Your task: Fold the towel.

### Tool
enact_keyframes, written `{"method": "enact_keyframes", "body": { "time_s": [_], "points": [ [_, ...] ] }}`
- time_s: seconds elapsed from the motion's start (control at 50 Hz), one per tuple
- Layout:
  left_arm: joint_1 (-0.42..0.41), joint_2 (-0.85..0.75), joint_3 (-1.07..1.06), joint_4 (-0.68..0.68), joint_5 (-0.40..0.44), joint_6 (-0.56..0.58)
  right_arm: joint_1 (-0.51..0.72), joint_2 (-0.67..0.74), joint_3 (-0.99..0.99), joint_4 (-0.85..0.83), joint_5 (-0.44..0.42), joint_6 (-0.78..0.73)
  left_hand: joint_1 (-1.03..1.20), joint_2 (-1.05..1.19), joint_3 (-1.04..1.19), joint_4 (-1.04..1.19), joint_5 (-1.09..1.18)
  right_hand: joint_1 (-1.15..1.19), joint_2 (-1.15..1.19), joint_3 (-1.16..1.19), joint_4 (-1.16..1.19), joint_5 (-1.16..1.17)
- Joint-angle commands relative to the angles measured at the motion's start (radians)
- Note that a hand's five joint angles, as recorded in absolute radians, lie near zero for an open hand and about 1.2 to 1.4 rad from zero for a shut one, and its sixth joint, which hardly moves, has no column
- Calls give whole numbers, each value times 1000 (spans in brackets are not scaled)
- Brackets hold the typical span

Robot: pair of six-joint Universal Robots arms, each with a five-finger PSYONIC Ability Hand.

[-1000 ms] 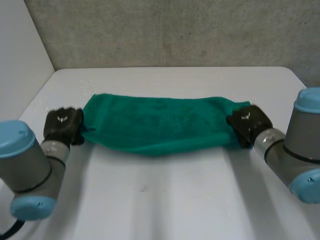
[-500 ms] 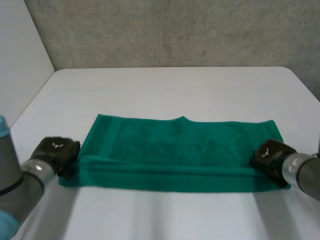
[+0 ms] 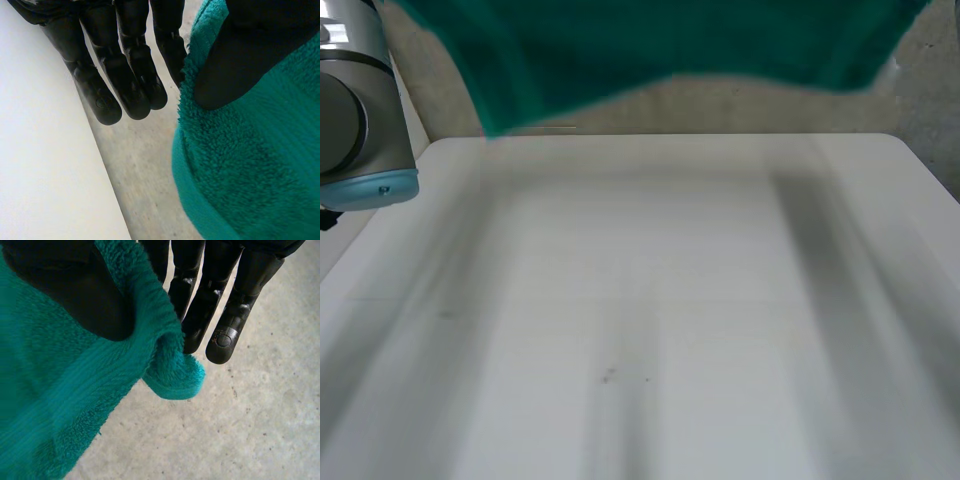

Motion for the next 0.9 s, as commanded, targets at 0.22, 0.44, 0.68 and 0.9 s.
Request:
{"method": "enact_keyframes", "body": {
  "time_s": [0.22,0.44,0.68,0.9],
  "points": [
    [12,-148,-403,-59,23,-31,10,126,301,106,-25,-20,271,198,202,200,257,423,218,211,202,225],
    [14,-163,-587,-88,23,-22,0,252,423,321,-25,-29,271,198,202,200,257,423,218,211,202,225],
    [24,-39,-704,-230,32,-23,-17,126,503,496,-28,-103,271,198,202,200,257,-327,-532,-539,-547,-524],
    [24,-15,-707,-233,32,-30,-66,77,473,455,-155,-71,271,198,202,200,257,-448,-653,-660,-669,-645]
  ]
}}
